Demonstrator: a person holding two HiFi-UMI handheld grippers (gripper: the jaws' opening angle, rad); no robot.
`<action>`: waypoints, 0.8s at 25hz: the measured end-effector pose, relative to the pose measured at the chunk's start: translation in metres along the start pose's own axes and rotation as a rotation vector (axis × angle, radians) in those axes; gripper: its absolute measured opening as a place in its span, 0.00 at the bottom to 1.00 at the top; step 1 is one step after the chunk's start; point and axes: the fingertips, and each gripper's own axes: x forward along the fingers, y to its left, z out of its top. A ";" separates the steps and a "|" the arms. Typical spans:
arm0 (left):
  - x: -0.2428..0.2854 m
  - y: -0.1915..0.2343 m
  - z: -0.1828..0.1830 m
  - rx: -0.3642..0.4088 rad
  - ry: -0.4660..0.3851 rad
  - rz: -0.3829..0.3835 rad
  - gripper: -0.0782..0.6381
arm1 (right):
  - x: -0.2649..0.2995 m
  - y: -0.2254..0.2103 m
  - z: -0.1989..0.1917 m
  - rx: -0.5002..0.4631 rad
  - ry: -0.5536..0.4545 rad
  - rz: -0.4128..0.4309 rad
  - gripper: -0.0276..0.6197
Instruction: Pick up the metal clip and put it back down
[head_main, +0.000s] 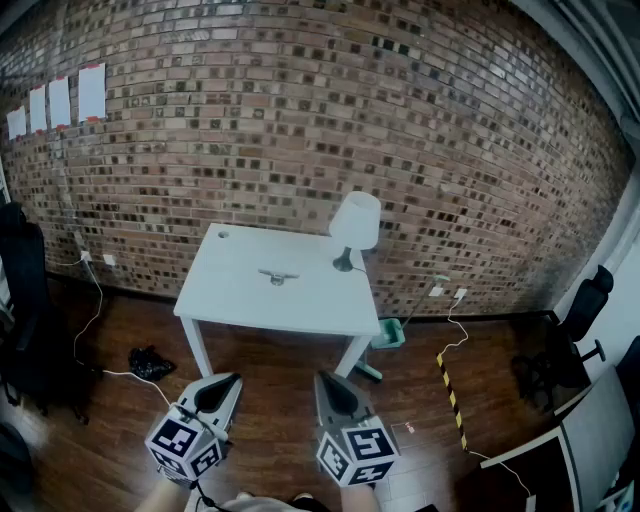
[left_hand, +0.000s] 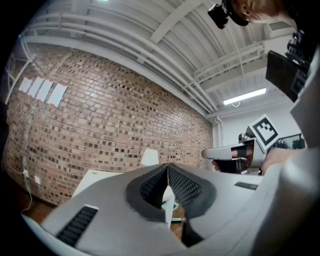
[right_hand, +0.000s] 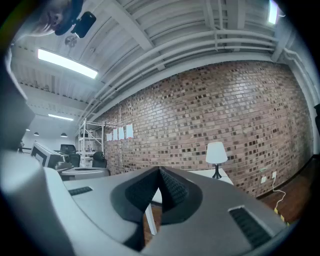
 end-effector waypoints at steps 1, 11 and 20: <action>-0.004 0.004 0.000 0.021 0.003 -0.001 0.13 | 0.001 0.006 -0.002 -0.001 0.002 -0.002 0.03; -0.012 0.005 0.007 0.153 -0.074 -0.123 0.13 | 0.020 0.022 -0.018 0.003 0.022 -0.020 0.03; 0.045 0.034 -0.024 0.217 0.062 -0.138 0.13 | 0.089 -0.014 -0.040 0.059 0.022 -0.015 0.03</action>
